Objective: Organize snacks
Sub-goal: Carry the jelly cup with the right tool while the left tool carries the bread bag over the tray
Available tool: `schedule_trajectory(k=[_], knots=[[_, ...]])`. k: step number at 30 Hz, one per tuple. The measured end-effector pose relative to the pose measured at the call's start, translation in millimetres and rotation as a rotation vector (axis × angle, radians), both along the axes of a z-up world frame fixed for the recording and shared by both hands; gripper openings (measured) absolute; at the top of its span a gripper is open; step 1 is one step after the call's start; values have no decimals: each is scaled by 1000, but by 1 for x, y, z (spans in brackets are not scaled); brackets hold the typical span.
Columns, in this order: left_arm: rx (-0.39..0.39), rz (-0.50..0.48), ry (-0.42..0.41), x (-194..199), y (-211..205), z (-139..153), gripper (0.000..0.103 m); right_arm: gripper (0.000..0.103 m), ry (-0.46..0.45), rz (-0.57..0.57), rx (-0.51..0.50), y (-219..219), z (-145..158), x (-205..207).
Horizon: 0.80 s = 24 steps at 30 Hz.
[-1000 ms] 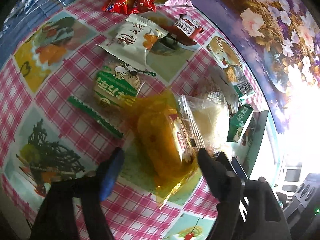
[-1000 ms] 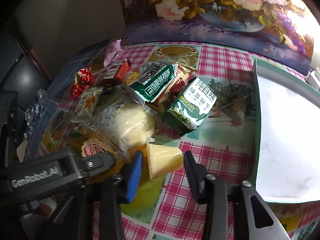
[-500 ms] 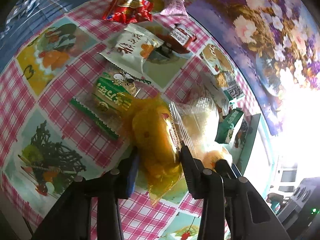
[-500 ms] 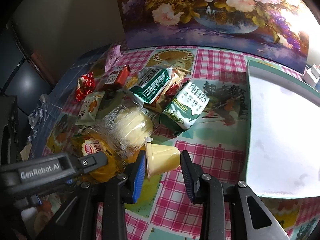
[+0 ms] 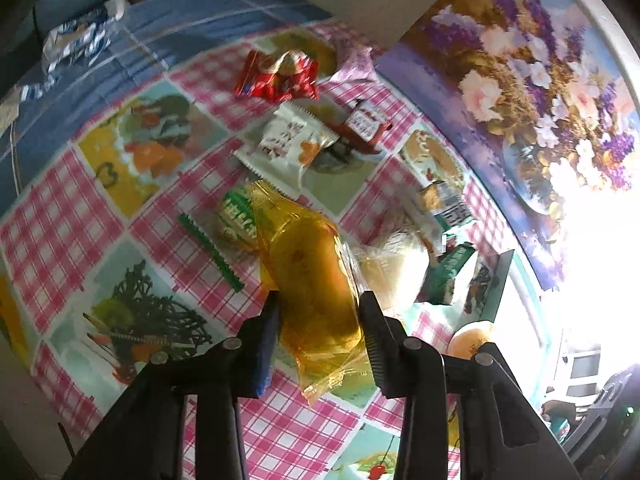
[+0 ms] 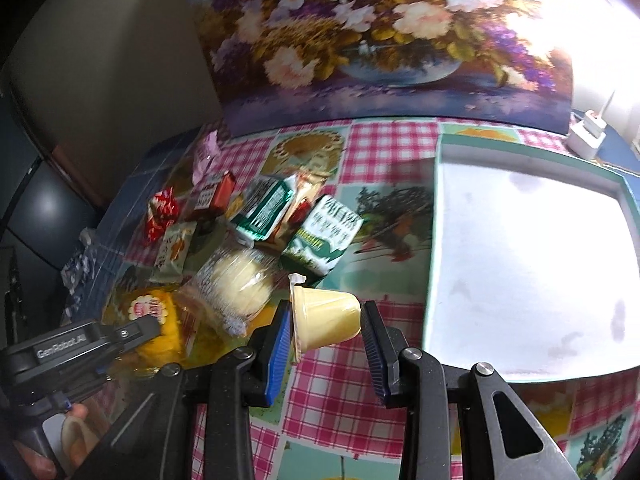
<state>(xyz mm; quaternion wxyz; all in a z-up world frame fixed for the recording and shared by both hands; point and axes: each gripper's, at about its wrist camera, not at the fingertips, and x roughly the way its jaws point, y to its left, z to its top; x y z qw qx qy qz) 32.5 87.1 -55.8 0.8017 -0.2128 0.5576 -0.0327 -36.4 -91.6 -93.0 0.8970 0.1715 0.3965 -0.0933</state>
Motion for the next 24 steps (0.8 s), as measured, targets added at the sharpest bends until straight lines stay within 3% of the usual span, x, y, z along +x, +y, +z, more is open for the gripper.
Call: schedule_trajectory(k=[15, 24], knots=[[72, -58, -118, -6, -21, 45, 40, 37, -26, -133, 59, -49, 13, -13], [98, -188, -128, 2, -81, 53, 40, 37, -42, -221, 49, -78, 23, -23]])
